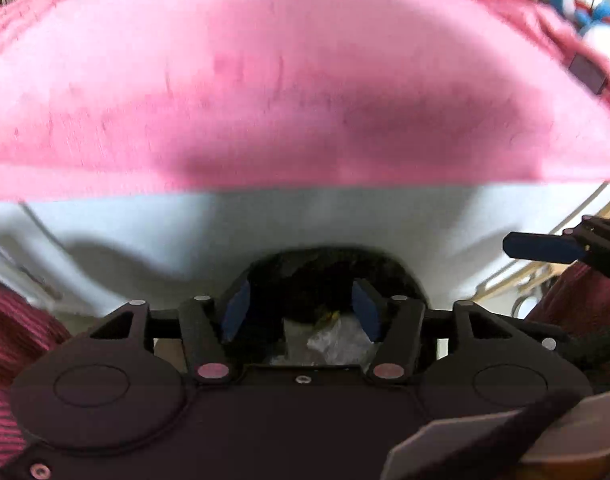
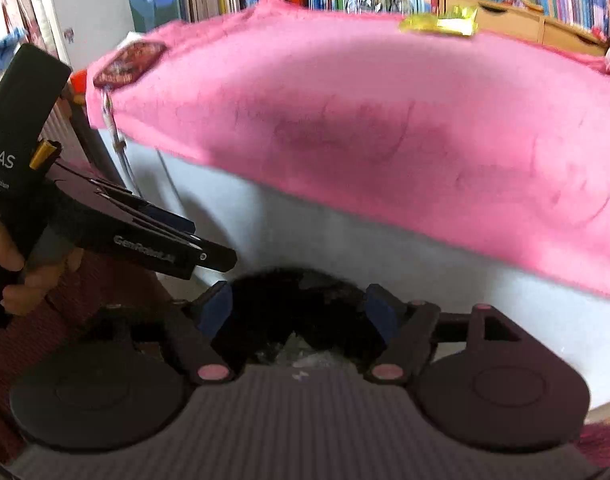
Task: Collect trash
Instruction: 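Move both open grippers back over the towel toward the gold foil bag, then grasp the crumpled gold foil bag with both grippers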
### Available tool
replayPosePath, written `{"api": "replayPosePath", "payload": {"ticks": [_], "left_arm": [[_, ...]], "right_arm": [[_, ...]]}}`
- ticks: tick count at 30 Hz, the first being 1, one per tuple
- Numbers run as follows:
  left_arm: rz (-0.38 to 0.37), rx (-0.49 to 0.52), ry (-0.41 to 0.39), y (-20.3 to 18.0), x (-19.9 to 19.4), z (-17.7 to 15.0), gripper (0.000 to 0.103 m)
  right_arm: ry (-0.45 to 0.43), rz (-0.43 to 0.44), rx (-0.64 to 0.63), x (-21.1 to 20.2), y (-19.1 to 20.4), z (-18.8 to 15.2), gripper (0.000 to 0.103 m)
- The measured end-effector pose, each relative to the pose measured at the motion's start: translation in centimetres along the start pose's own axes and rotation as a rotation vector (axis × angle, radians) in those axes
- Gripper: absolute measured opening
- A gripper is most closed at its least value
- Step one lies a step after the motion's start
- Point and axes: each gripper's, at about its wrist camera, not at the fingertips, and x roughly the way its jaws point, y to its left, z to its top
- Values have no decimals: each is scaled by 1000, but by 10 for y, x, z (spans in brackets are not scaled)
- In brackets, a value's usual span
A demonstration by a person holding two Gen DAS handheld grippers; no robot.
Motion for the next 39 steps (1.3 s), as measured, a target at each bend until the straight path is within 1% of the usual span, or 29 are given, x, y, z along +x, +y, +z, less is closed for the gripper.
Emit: {"api": "replayPosePath", "payload": {"ticks": [2,4,6,9,11,15,18,21,25,28,31,33,35,37,39], "left_arm": [[-20,-2,-50,2,-16,11,63],[-41,1,-107,5,-31,24,73],[-51,14,-157,6,-43,36,82],[-37,42,-234,5,-58,57,83],[-25,40,-263,6,-65,76,84],[-45,26,-322,6,-74,114,87],[-57,11,-350,7,-67,152,87],[-66,-1,-384,9,-54,194,88],[-69,-50,-375,14,-25,247,89],[-91,-147,-364,23,3,281,89],[-104,-274,-333,32,38,313,89],[-74,-339,-304,39,59,323,89],[-58,-366,-293,47,72,325,89],[-45,-365,-292,52,78,317,89],[-44,-324,-326,54,76,306,89]], "right_arm": [[-45,-1,5,-11,-6,11,84],[-93,-6,9,-22,-12,22,85],[-138,-20,5,-31,-19,36,85],[-196,-47,-3,-41,-27,55,86],[-232,-68,-4,-45,-34,69,87],[-298,-111,23,-51,-53,95,90],[-338,-145,59,-50,-73,118,90],[-359,-155,130,-44,-97,143,90],[-372,-150,247,-27,-131,173,90],[-373,-130,363,-7,-162,191,90],[-382,-99,490,19,-194,204,90],[-388,-84,569,42,-214,211,89],[-378,-88,599,69,-228,221,89],[-358,-113,598,96,-235,232,88],[-332,-131,578,126,-238,247,88]]}}
